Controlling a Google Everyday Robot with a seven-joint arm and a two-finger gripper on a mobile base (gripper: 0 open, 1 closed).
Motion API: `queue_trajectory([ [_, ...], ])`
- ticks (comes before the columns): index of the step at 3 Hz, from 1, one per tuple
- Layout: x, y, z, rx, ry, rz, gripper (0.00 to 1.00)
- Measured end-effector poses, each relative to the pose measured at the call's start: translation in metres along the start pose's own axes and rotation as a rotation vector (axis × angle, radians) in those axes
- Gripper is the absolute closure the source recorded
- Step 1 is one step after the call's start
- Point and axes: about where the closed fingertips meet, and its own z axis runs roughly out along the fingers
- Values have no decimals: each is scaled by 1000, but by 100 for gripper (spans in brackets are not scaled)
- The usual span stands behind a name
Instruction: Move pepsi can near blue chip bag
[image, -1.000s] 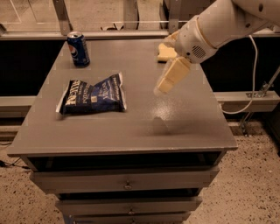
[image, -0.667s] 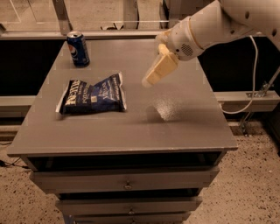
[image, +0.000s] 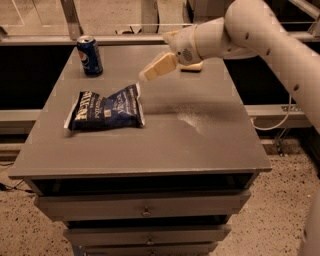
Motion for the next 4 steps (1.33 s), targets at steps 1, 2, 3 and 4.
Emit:
queue_trajectory([
  [1,-7,-33,39,47,-86,60,0],
  [2,-18,-57,78,96,-128,109,0],
  [3,-34,-66,120,101,-150,128,0],
  [4,-51,-54,164,57,-162,119,0],
])
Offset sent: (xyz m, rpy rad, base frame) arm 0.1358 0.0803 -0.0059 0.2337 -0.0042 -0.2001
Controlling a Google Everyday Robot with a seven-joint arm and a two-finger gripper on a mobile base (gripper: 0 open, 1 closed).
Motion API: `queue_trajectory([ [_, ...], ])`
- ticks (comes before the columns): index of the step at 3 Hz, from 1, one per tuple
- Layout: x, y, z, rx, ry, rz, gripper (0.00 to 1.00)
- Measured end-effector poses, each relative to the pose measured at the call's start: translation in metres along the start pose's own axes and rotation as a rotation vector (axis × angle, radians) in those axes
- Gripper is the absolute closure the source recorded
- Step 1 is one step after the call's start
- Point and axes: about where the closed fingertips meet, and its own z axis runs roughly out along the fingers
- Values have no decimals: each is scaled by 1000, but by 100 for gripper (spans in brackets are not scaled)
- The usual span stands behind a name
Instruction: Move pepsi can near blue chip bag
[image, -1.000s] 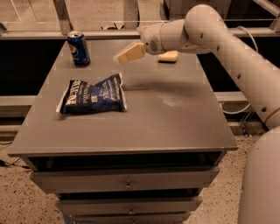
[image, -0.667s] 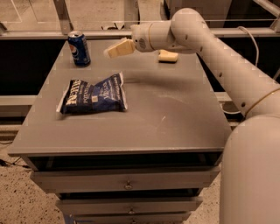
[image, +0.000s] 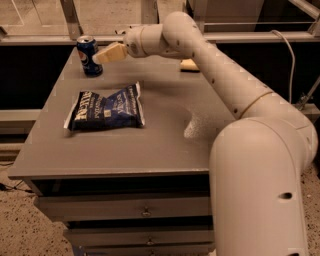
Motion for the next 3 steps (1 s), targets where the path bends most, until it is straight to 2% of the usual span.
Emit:
queue_trajectory([
  [1,-6,19,38,-49,-18,-2,0],
  [2,-6,34,61,-87,-33,5,0],
  [3,-1,47,75,-111,-32,24,18],
])
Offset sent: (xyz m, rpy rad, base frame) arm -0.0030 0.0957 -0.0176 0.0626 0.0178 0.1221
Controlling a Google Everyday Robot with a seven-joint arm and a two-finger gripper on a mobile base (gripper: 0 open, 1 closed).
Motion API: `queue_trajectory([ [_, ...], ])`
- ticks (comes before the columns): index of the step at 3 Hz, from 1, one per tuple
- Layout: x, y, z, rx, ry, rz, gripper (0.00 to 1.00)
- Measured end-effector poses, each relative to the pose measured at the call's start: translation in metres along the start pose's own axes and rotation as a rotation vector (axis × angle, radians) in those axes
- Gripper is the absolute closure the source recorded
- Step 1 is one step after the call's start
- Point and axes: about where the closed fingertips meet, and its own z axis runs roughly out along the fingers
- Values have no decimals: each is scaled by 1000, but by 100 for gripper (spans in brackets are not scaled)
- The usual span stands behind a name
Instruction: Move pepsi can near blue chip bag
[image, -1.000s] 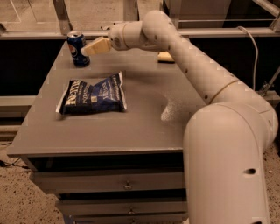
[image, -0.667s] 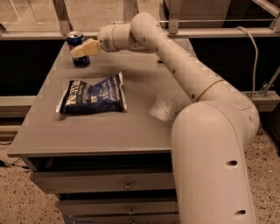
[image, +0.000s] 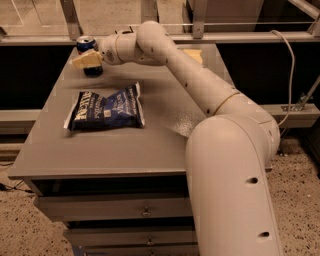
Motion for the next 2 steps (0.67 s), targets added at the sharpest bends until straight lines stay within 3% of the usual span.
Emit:
queue_trajectory([
  [2,8,5,0,16,-1,26,64],
])
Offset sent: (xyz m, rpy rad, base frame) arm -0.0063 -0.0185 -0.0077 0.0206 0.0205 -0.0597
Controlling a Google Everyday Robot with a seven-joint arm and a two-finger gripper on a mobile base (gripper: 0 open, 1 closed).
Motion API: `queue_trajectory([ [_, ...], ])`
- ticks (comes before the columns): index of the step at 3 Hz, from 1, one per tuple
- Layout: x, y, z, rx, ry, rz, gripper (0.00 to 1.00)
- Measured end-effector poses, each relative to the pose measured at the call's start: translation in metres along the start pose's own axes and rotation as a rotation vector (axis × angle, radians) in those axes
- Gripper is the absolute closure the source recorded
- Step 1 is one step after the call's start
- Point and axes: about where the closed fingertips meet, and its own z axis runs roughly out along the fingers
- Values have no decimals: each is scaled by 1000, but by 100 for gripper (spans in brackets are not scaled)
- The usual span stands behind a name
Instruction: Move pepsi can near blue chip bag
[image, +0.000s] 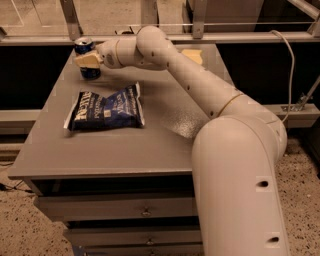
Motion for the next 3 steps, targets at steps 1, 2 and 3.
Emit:
queue_trajectory([
  [1,0,-11,-27,43,-34,20,88],
  [2,-4,-22,-79,118,-84,56,100],
  [3,22,-38,-162,239,-86,110,100],
])
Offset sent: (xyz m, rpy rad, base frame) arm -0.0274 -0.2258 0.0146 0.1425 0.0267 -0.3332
